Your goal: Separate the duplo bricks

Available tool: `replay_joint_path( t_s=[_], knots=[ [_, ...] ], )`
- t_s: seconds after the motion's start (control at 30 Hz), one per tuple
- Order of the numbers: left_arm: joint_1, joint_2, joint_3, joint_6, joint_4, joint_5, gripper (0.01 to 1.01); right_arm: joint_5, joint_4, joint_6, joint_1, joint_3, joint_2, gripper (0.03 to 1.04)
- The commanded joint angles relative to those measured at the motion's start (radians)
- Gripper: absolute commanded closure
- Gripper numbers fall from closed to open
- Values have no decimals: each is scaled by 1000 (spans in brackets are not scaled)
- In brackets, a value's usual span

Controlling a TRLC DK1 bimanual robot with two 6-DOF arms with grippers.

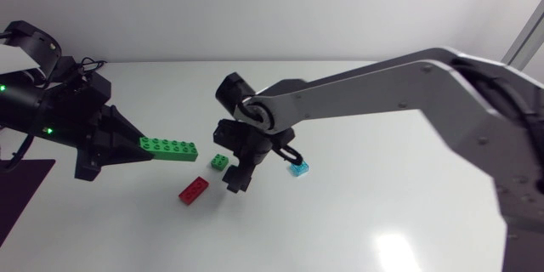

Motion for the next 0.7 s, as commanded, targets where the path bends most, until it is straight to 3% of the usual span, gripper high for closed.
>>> replay_joint_path(
  t_s=[0.0, 0.17, 0.33, 0.5, 0.67],
  knots=[
    [-60, -14, -43, -4, 6, 13, 654, -12, 20, 29, -34, -88, -151, 92],
    [-219, -2, -81, -87, 72, 25, 651, -47, 38, 52, -141, -226, -384, 82],
    [-399, 72, -121, -199, 228, 20, 649, -110, 48, 69, -276, -336, -565, 80],
    [-532, 195, -125, -264, 327, -1, 649, -167, 57, 71, -373, -450, -683, 80],
    [-653, 253, -125, -342, 413, -50, 649, -180, 77, 69, -410, -533, -758, 82]
  ],
)
